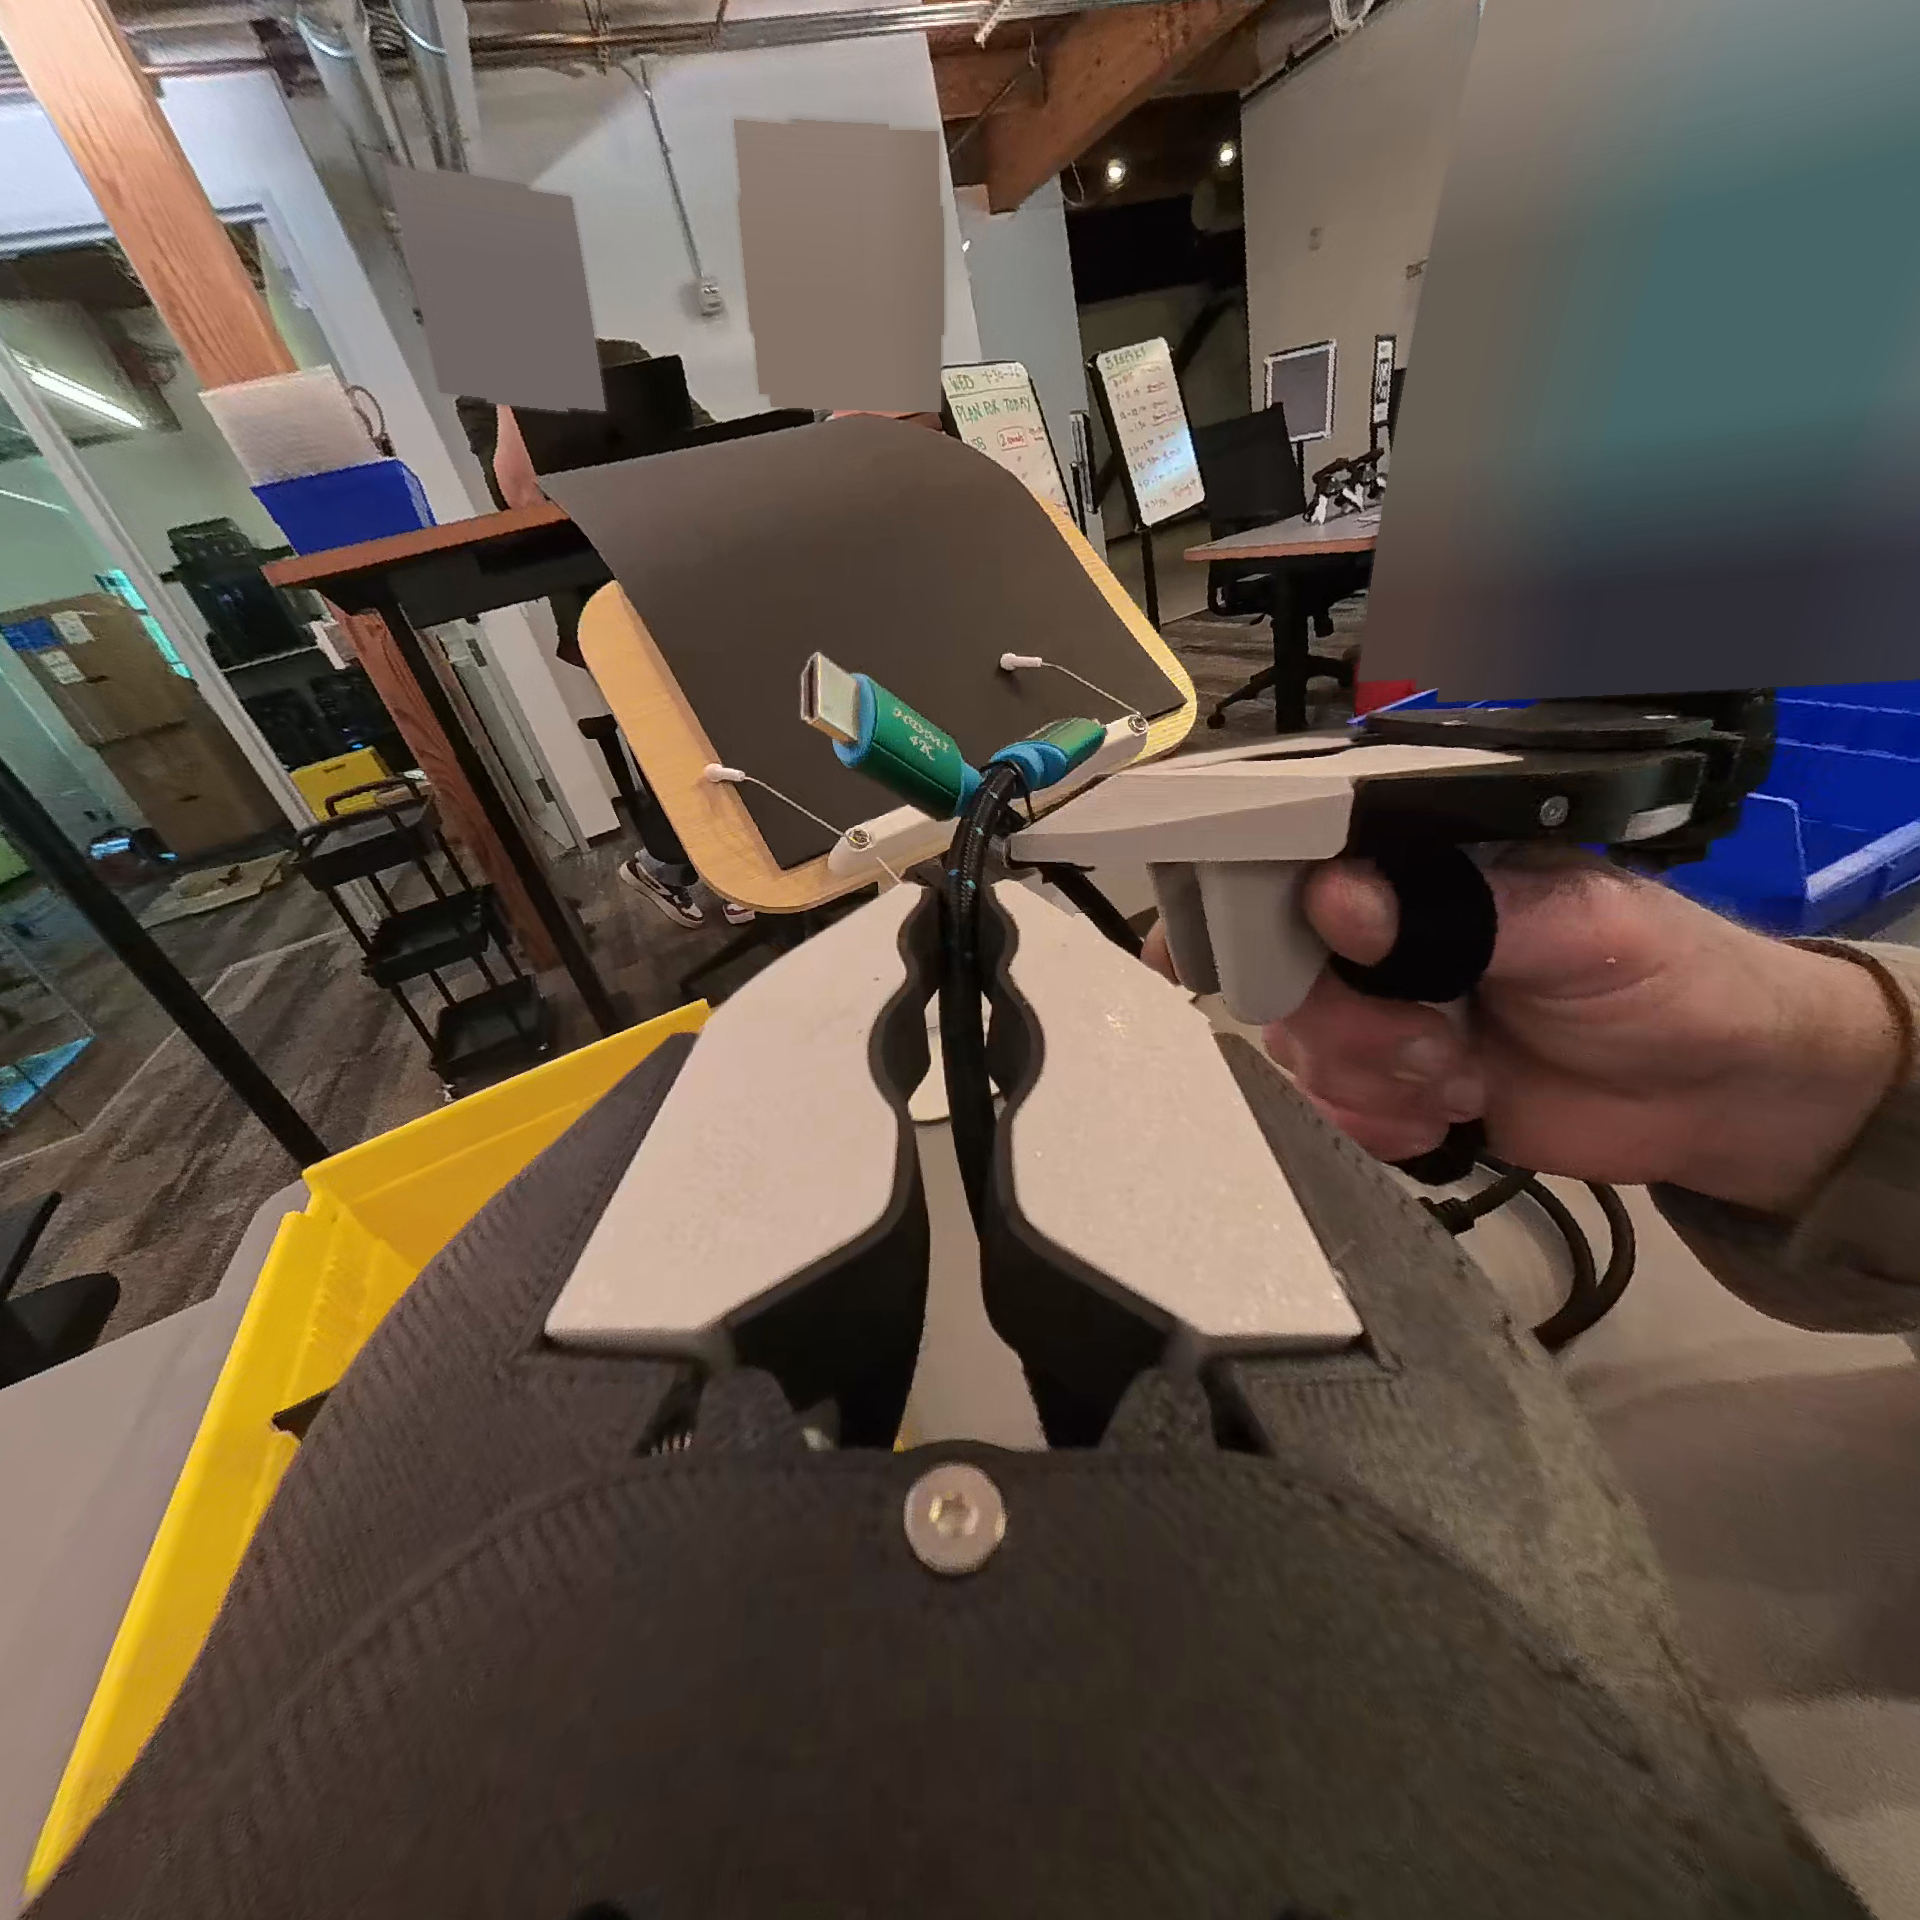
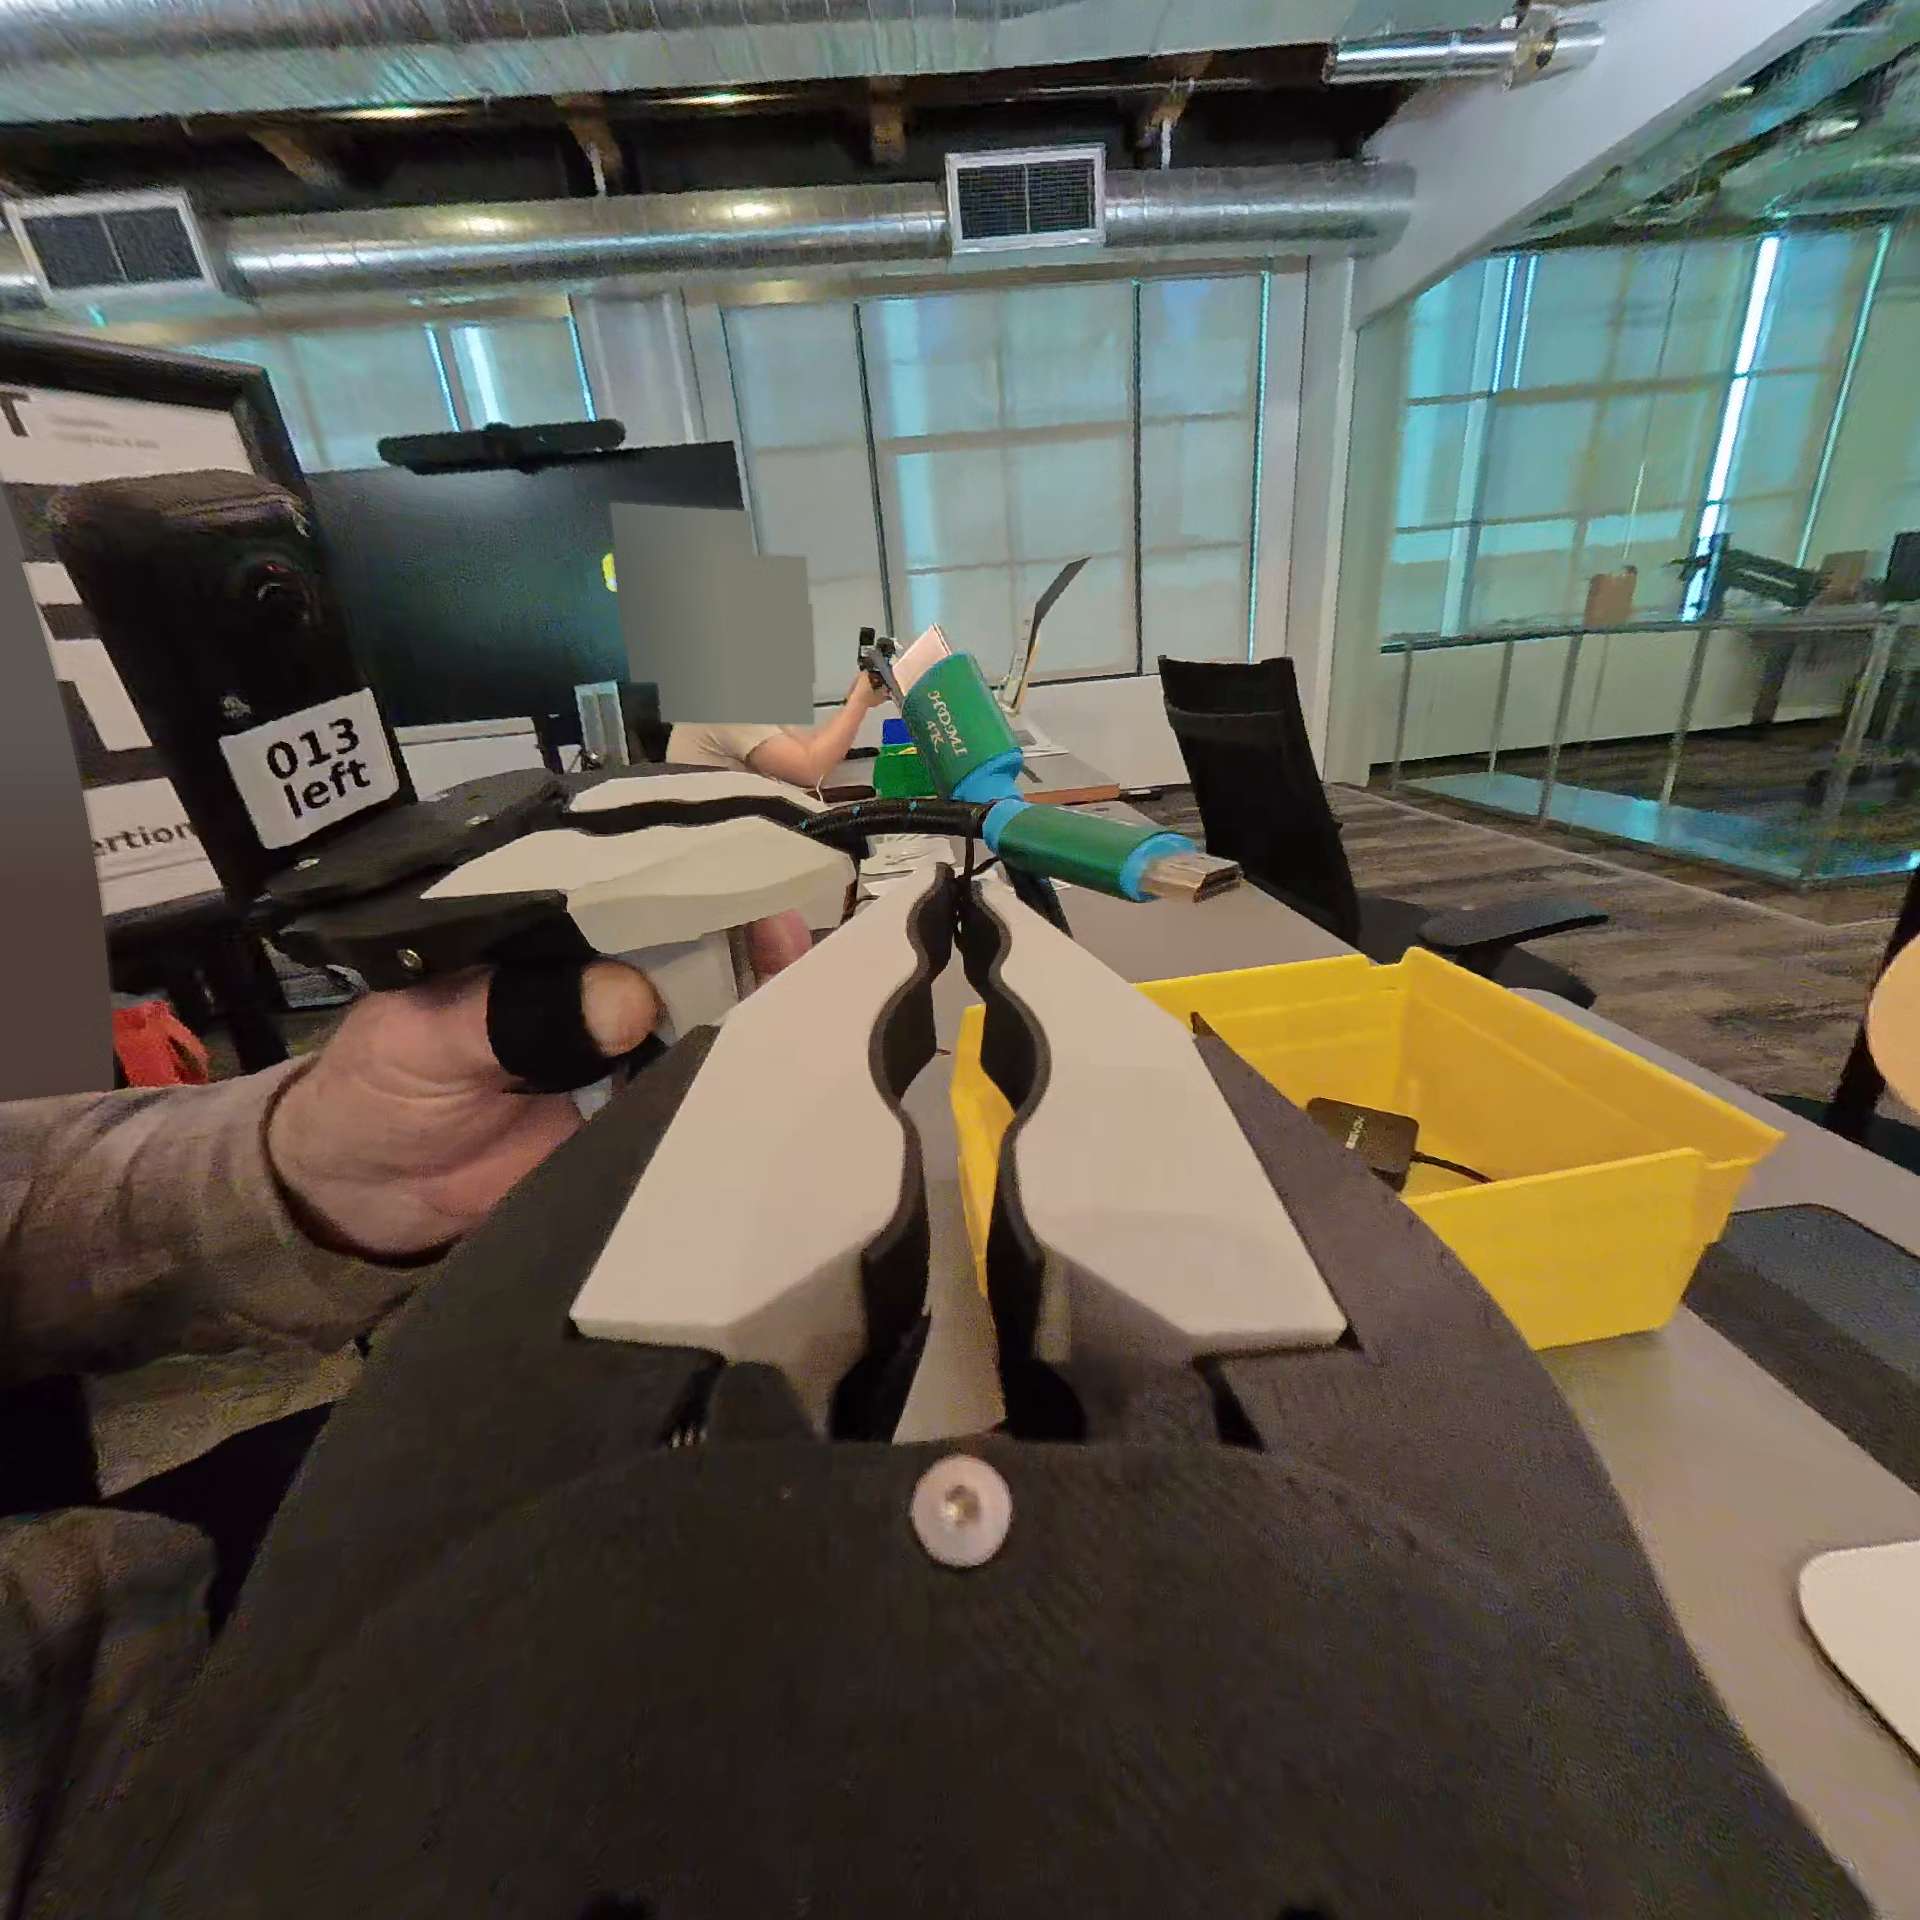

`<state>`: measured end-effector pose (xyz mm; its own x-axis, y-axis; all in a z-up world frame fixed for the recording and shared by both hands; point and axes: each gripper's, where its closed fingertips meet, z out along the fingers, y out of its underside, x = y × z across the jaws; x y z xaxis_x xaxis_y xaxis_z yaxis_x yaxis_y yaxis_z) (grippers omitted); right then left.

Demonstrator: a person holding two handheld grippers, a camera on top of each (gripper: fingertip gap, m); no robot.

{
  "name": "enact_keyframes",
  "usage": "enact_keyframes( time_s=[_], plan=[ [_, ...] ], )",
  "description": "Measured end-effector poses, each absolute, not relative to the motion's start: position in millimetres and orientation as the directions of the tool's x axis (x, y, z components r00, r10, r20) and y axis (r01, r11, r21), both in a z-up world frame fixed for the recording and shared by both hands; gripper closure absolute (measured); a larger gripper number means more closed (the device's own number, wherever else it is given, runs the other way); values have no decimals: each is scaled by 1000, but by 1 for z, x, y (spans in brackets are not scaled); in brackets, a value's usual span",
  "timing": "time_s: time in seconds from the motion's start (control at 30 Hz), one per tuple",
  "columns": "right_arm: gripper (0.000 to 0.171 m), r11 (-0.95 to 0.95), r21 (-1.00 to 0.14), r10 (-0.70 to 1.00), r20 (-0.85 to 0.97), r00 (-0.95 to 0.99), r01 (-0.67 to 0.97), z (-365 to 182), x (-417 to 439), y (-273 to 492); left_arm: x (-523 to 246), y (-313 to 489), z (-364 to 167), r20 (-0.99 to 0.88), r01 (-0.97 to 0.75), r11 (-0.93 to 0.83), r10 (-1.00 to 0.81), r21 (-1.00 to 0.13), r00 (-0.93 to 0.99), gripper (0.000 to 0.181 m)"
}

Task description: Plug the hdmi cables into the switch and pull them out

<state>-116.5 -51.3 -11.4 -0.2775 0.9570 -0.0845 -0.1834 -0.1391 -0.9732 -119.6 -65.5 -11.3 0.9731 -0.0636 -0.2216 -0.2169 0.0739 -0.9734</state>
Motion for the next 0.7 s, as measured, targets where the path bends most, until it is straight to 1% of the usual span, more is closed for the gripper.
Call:
enact_keyframes(
  time_s=[0.03, 0.07, 0.1, 0.13, 0.17, 0.2, 0.23, 0.27, 0.3, 0.33, 0.37, 0.4, 0.47, 0.5, 0.53, 0.57, 0.63, 0.7],
  plan=[
    [171, -82, -980, 969, -36, -244, -179, -14, -117, -50, -120, -65, -12, -212, -207, 67, -68, -976, 975, 175],
    [171, 77, -984, 982, 103, -160, -162, -17, -119, -49, -120, -65, -13, -193, -189, 57, -75, -980, 978, 175],
    [171, 345, -932, 937, 349, -21, -109, -21, -120, -44, -121, -65, -14, -157, -153, 49, -85, -987, 984, 175],
    [171, 676, -737, 730, 672, 124, 18, -24, -120, -38, -121, -64, -17, -101, -99, 30, -105, -995, 989, 175],
    [171, 895, -401, 363, 909, 204, 195, -24, -118, -33, -121, -62, -19, -13, -13, 3, -139, -1000, 990, 175],
    [171, 933, -223, 162, 961, 223, 282, -22, -116, -33, -122, -61, -20, 92, 91, -15, -170, -996, 981, 175],
    [171, 925, -269, 212, 951, 223, 268, -24, -117, -34, -124, -60, -22, 186, 181, -44, -192, -983, 964, 175],
    [171, 931, -255, 202, 956, 215, 262, -27, -118, -32, -125, -59, -25, 256, 245, -76, -215, -967, 943, 175],
    [171, 945, -175, 123, 973, 198, 277, -31, -119, -31, -126, -58, -28, 307, 292, -98, -223, -951, 925, 175],
    [171, 953, -148, 99, 977, 188, 265, -34, -120, -32, -128, -58, -32, 340, 324, -105, -226, -940, 913, 175],
    [171, 956, -176, 135, 975, 179, 235, -35, -120, -32, -129, -57, -34, 344, 328, -109, -228, -938, 911, 175],
    [171, 952, -232, 200, 965, 169, 199, -36, -121, -32, -130, -58, -34, 322, 308, -99, -222, -946, 920, 175],
    [164, 907, -414, 399, 905, 151, 83, -30, -118, -39, -134, -59, -29, 230, 224, -49, -180, -973, 957, 175],
    [166, 857, -514, 507, 853, 126, 37, -28, -117, -42, -135, -60, -24, 183, 181, -29, -166, -983, 969, 175],
    [164, 795, -606, 603, 791, 105, 3, -24, -117, -44, -137, -61, -21, 149, 149, -14, -152, -989, 977, 175],
    [164, 731, -682, 682, 727, 80, -32, -21, -117, -47, -137, -62, -19, 123, 124, -2, -141, -992, 982, 175],
    [163, 620, -782, 785, 617, 65, -64, -18, -117, -46, -134, -62, -18, 105, 107, 0, -143, -994, 984, 175],
    [166, 543, -835, 840, 538, 72, -92, -15, -117, -43, -131, -62, -21, 79, 79, -4, -134, -997, 988, 175]
  ],
)
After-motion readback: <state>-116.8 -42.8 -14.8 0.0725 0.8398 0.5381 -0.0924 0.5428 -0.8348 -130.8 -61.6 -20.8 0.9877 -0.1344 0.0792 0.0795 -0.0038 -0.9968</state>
